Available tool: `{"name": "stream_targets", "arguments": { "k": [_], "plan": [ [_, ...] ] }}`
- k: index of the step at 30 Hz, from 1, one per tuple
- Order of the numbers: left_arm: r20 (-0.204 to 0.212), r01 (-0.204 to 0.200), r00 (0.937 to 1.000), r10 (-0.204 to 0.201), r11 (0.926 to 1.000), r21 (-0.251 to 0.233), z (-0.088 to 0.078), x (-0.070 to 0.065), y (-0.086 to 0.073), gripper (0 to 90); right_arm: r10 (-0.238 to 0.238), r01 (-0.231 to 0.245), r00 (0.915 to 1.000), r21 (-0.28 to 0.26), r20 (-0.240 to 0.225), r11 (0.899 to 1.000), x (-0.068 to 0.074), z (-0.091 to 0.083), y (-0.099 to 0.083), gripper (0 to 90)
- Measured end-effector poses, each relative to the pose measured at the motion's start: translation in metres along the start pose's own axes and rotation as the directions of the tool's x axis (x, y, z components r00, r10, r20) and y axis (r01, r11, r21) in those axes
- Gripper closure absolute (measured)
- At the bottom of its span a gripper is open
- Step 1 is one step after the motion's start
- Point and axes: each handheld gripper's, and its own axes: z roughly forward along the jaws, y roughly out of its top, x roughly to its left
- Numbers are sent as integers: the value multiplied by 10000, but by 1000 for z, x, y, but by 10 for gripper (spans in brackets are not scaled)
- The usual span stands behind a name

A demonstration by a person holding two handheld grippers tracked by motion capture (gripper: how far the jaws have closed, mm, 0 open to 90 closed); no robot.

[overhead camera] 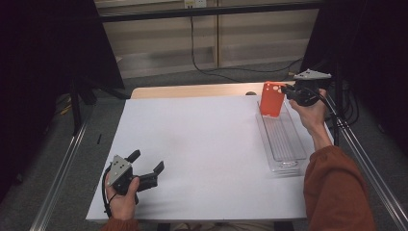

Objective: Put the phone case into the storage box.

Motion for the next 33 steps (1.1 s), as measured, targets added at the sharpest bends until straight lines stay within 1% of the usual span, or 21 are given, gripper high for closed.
{"name": "stream_targets", "arguments": {
  "k": [2,4,5,8,11,13,17,21,24,27,29,30,33],
  "plan": [
    [2,34,10000,-34,10000,-26,0,0,0,34,-25,24,10000,117,53,9999,1,2,-2,823],
    [24,74,10000,-74,10000,7,0,0,0,34,-26,25,10000,107,90,9999,1,4,-2,823],
    [19,0,10000,0,10000,38,0,0,0,34,-40,40,10000,98,62,9999,1,5,-3,823],
    [57,-27,10000,26,10000,62,1,0,0,34,-85,85,10000,118,37,9999,2,6,-3,823],
    [50,42,10000,-42,10000,19,1,-1,0,34,-146,144,9999,177,76,9997,3,9,-4,824],
    [53,39,10000,-39,10000,20,1,-1,0,34,-147,146,9999,162,71,9998,2,10,-4,823],
    [49,-66,10000,66,9999,90,1,0,0,35,-195,198,9997,265,-123,9995,-2,11,-2,822],
    [30,-96,9999,95,9999,63,1,0,0,34,-63,78,9996,543,-272,9985,-7,13,1,821],
    [32,-84,10000,83,9999,84,1,-1,0,33,-90,110,9994,613,-334,9981,-10,16,2,821],
    [29,-84,10000,84,9999,86,1,0,0,34,-106,127,9994,636,-326,9979,-11,18,3,821],
    [28,-102,9999,101,9999,95,1,0,0,34,-33,54,9994,629,-336,9980,-12,19,3,820],
    [24,-169,9999,169,9998,48,1,-1,0,34,-4,26,9994,636,-344,9980,-13,20,3,820],
    [134,-147,9998,146,9999,62,2,-2,0,32,12,10,9995,703,-312,9975,-13,21,4,818]
  ]
}}
